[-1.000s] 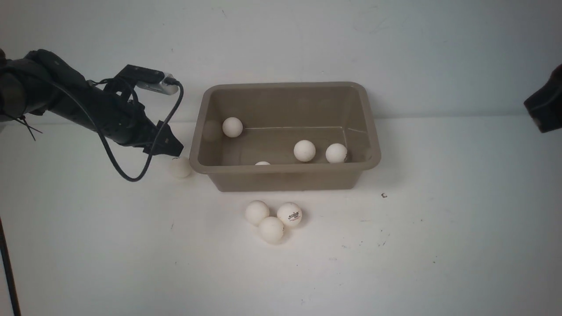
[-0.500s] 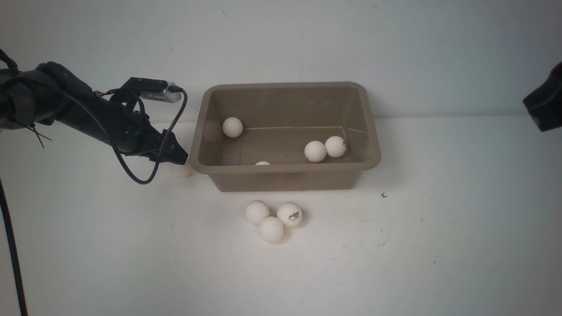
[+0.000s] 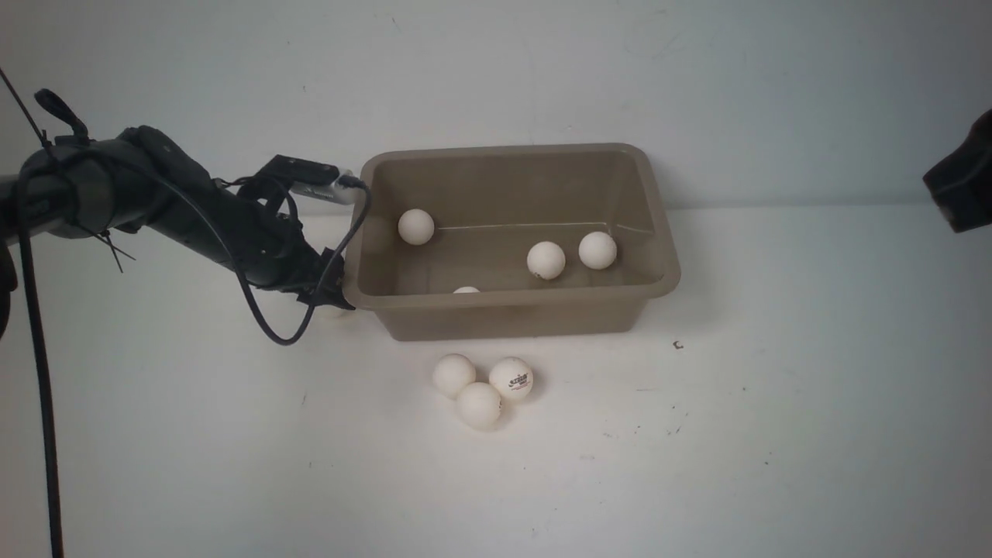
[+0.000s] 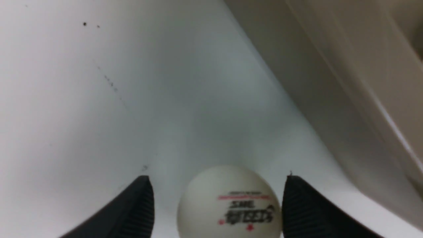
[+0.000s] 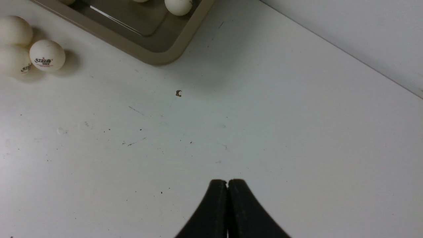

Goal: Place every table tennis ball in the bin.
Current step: Use the left arm to clamp the table tennis ball closest to it

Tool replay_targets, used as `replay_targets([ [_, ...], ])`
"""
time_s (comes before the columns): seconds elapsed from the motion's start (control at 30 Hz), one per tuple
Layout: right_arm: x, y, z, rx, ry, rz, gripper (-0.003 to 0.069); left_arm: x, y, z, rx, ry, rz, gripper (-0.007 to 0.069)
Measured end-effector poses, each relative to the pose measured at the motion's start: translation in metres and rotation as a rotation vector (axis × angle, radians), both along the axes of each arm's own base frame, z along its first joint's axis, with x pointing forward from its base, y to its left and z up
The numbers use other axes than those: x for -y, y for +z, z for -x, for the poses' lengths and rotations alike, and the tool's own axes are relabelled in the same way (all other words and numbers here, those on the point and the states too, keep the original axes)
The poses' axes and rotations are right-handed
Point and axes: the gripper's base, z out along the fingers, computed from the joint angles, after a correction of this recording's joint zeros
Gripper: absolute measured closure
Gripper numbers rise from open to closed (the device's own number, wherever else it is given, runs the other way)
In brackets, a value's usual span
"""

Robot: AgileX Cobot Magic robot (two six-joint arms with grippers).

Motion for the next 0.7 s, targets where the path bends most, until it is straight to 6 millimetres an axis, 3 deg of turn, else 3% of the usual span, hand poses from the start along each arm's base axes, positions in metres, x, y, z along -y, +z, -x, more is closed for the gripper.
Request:
replay_targets([
  [0.17, 0.0, 0.0, 0.0, 0.002, 0.004, 0.003, 0.0675, -0.001, -0.001, -0.001, 0.004, 0.02, -0.022, 0.0272],
  [0.4, 0.0, 0.0, 0.0, 0.004, 0.009, 0.006, 0.0675, -0.005, 0.003, -0.002, 0.015, 0.039, -0.064, 0.0272],
  [0.53, 0.0, 0.0, 0.0, 0.004, 0.009, 0.007, 0.0675, -0.014, 0.029, 0.0, 0.061, 0.089, -0.119, 0.0272],
  [0.7, 0.0, 0.0, 0.0, 0.004, 0.009, 0.007, 0.0675, -0.017, 0.089, 0.01, 0.18, 0.139, -0.146, 0.0272],
])
